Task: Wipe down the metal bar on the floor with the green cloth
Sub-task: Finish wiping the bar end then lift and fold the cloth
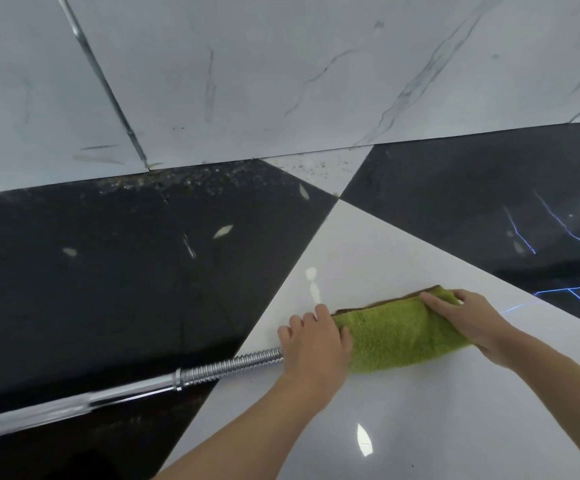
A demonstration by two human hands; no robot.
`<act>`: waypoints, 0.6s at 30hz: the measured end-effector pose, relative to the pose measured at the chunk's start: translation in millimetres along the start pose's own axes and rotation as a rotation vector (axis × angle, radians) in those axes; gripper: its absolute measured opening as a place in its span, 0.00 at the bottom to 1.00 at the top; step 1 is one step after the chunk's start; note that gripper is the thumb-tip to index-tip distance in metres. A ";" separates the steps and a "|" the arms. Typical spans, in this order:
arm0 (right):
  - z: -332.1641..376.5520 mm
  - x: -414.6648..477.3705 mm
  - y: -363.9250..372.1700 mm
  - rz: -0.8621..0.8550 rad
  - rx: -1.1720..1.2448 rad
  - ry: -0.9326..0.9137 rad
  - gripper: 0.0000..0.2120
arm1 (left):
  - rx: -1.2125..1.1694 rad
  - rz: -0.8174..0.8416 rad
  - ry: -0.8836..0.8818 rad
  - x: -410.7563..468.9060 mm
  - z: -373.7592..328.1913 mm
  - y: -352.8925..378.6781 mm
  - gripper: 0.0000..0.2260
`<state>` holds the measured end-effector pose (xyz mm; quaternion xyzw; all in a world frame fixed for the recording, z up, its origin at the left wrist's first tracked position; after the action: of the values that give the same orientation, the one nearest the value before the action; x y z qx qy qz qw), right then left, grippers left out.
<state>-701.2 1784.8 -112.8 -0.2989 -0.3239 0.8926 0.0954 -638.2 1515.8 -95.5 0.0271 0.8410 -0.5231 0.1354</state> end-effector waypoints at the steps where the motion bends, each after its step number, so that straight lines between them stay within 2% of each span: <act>1: -0.1 -2.9 0.3 0.009 0.018 0.004 0.21 | -0.070 0.047 -0.044 2.2 1.6 2.9 0.16; 6: 1.0 -19.8 -7.7 0.016 0.120 0.028 0.19 | -0.462 0.114 -0.242 6.9 3.0 5.4 0.19; 8: 9.2 -25.7 -11.6 0.015 0.127 0.000 0.18 | -0.597 0.082 -0.300 6.3 8.8 6.2 0.18; 11: 31.7 -35.2 -15.2 0.008 0.111 -0.049 0.18 | -0.769 0.037 -0.290 6.3 15.6 -4.5 0.15; 15: 76.2 -53.4 1.4 0.054 0.085 -0.104 0.19 | -0.978 -0.065 -0.336 13.9 44.4 -42.0 0.14; 18: 118.7 -78.4 29.9 0.094 0.080 -0.146 0.20 | -1.044 -0.147 -0.350 16.6 81.8 -83.2 0.08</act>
<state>-708.2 1671.4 -22.2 -0.2440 -0.2795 0.9277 0.0413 -653.4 1404.1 -61.2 -0.1895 0.9533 -0.0416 0.2317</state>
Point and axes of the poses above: each hand's wrist, its own x-axis towards the middle knuckle, its own y-axis out of the palm, z = x × y, the point moved 7 cm from there along x, towards the middle knuckle, and after that the axes turned 7 degrees about -z, right-handed, at the moved point
